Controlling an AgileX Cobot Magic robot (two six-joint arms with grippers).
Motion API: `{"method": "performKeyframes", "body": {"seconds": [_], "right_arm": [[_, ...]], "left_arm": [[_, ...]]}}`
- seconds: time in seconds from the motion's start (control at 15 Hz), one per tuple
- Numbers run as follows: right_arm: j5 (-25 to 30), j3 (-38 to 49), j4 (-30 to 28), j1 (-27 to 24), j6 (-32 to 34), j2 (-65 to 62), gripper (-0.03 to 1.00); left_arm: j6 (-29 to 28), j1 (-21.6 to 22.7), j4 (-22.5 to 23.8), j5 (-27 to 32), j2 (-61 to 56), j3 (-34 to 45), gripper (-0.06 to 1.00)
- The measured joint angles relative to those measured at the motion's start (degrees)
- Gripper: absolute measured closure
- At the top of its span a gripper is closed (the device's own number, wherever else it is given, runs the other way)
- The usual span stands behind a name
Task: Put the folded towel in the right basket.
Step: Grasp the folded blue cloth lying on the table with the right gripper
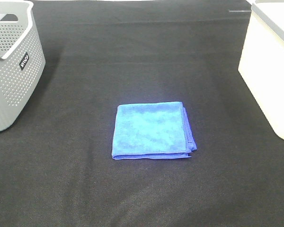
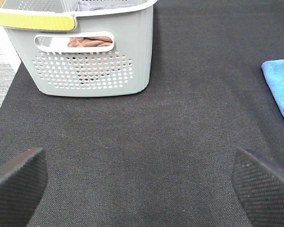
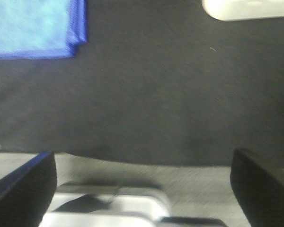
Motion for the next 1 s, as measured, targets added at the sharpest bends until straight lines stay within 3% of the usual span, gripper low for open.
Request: {"method": "performKeyframes", "body": {"seconds": [0.07,0.27,0.53,0.73,0.8,1.0], "right_arm": [[-0.1,-7.1,3.6,0.0,-0.3,10.4,0.00],[-0.2,-17.6,8.8,0.0,-2.2,24.5,0.00],[-0.3,-20.5,19.2,0.2,-2.6,37.1,0.00],[-12.3,-20.6,21.0,6.9,-4.4,49.2,0.00],[-12.3,-20.6,21.0,6.9,-4.4,49.2,0.00],[-23.1,-20.6,22.7,13.2,-6.2,61.5,0.00]], "left_arm": [[0.0,0.0,0.0,0.0,0.0,0.0,-0.04],[0.0,0.0,0.0,0.0,0.0,0.0,-0.04],[0.0,0.0,0.0,0.0,0.0,0.0,-0.04],[0.0,0.0,0.0,0.0,0.0,0.0,-0.04],[0.0,0.0,0.0,0.0,0.0,0.0,-0.04],[0.0,0.0,0.0,0.0,0.0,0.0,-0.04]]}}
